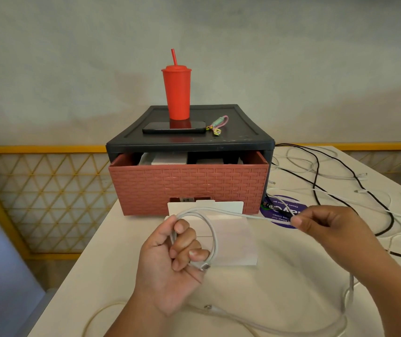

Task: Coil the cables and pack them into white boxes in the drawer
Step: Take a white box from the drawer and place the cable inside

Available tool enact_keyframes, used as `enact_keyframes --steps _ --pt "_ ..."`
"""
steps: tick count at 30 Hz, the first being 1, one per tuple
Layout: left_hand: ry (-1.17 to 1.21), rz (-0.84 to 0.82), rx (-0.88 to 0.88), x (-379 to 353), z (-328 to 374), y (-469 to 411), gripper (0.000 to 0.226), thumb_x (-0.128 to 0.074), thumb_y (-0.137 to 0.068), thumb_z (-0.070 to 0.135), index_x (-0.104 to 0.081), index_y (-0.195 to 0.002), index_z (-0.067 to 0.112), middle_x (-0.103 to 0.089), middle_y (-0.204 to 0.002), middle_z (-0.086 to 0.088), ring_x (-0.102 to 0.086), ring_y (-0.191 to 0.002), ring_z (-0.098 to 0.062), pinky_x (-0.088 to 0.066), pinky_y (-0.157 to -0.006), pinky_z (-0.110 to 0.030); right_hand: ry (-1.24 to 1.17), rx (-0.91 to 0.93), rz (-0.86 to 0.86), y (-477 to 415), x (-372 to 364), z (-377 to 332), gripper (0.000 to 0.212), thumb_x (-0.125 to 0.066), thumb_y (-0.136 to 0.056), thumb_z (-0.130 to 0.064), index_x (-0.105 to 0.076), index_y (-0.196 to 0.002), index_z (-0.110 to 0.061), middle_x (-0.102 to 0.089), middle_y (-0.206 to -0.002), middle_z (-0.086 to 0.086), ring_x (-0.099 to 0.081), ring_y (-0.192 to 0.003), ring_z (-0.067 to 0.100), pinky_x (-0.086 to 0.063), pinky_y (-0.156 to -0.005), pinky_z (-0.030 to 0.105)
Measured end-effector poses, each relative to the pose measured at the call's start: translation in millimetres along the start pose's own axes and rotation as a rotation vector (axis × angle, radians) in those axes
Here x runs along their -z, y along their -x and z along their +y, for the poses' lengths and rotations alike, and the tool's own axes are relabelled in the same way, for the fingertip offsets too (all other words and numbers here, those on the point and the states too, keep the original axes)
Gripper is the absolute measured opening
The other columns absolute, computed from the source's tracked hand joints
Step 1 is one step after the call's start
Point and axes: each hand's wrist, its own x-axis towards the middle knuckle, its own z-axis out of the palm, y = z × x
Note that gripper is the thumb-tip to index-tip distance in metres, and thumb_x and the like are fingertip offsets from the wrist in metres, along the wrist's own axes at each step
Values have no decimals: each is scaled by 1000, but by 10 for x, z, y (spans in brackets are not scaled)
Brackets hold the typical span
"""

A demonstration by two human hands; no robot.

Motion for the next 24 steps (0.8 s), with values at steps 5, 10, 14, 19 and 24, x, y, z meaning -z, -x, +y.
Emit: enact_keyframes --steps 5,10,14,19,24 --pt "216 -176 -107 125 79 -27 23 -74 -66 0 -71 -89 1 -45 -51 1 -42 -39 -10 -54 -62 -29 177 86 -227 10 -192 22 27 -66 -84 -26 -62 -58 -30 -53 -50 -12 -44 -49 1 -36 -52 14" --pt "220 -15 -299 122 199 -62 47 -65 -54 -1 -66 -100 -13 -47 -56 2 -44 -42 -9 -56 -59 -31 213 125 -429 76 -375 -28 32 -61 -87 -27 -58 -57 -34 -48 -49 -13 -40 -48 4 -30 -51 15" --pt "192 -91 -259 100 223 -31 48 -63 -67 -1 -58 -113 -13 -54 -62 -3 -52 -51 -12 -56 -72 -35 240 171 -557 138 -467 -86 27 -60 -87 -28 -59 -61 -34 -52 -56 -12 -43 -53 2 -33 -54 14" --pt "39 26 -344 79 178 -56 63 -75 -49 7 -61 -109 -9 -58 -68 -1 -58 -57 -10 -56 -77 -35 157 156 -680 190 -517 -127 22 -64 -85 -29 -62 -66 -38 -46 -51 -11 -39 -49 2 -31 -51 13" --pt "-117 81 -354 1 76 -46 41 -55 -76 17 -63 -113 3 -63 -71 -3 -62 -64 -12 -54 -78 -27 70 88 -865 213 -531 -170 14 -69 -82 -25 -66 -77 -37 -47 -47 -13 -41 -49 0 -33 -55 15"
